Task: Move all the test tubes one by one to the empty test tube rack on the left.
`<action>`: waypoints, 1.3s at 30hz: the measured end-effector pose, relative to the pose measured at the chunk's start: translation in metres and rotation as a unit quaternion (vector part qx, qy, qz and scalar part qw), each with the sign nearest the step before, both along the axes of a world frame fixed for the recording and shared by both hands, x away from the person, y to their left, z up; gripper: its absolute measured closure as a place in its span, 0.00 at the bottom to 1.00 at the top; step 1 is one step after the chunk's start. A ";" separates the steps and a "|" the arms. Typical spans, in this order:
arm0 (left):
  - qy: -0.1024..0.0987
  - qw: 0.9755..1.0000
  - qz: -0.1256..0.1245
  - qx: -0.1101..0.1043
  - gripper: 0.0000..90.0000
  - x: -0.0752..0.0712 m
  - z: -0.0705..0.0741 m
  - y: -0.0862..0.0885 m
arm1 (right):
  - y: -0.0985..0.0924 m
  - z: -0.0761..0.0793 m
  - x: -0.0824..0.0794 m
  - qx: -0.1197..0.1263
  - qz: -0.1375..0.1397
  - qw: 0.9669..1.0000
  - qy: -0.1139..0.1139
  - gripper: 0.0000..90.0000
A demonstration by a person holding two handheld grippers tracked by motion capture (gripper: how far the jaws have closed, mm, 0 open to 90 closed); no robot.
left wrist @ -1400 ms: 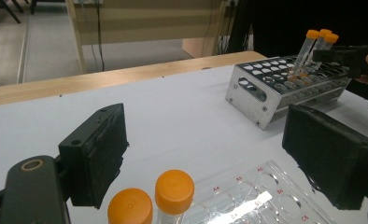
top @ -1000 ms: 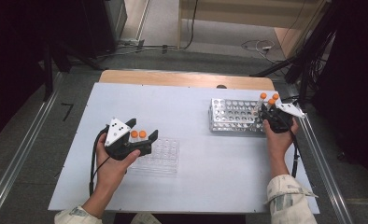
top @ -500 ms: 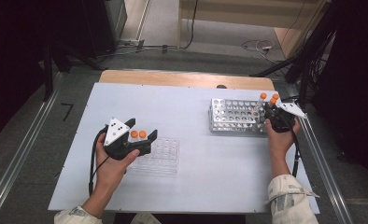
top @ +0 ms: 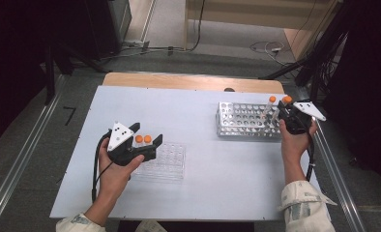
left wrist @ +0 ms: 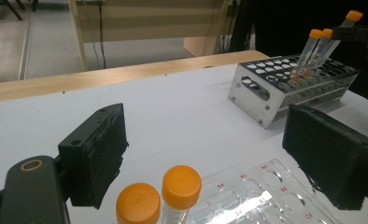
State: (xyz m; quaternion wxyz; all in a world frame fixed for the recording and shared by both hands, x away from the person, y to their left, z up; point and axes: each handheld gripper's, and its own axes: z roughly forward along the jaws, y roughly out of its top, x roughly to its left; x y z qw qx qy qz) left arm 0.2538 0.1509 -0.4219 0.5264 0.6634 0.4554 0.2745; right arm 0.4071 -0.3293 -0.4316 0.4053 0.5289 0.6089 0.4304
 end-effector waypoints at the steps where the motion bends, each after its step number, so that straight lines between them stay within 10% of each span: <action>1: 0.001 1.000 0.000 0.000 0.16 0.000 0.000 0.000 | 0.000 0.003 -0.002 0.001 0.001 1.000 -0.003 0.80; 21: 0.003 1.000 -0.012 0.000 0.16 0.003 0.010 -0.011 | 0.029 0.039 -0.046 0.010 0.104 0.994 -0.015 0.80; 39: -0.008 0.999 -0.048 0.003 0.17 0.009 0.023 -0.040 | 0.118 0.032 -0.079 -0.018 0.252 0.967 0.015 0.80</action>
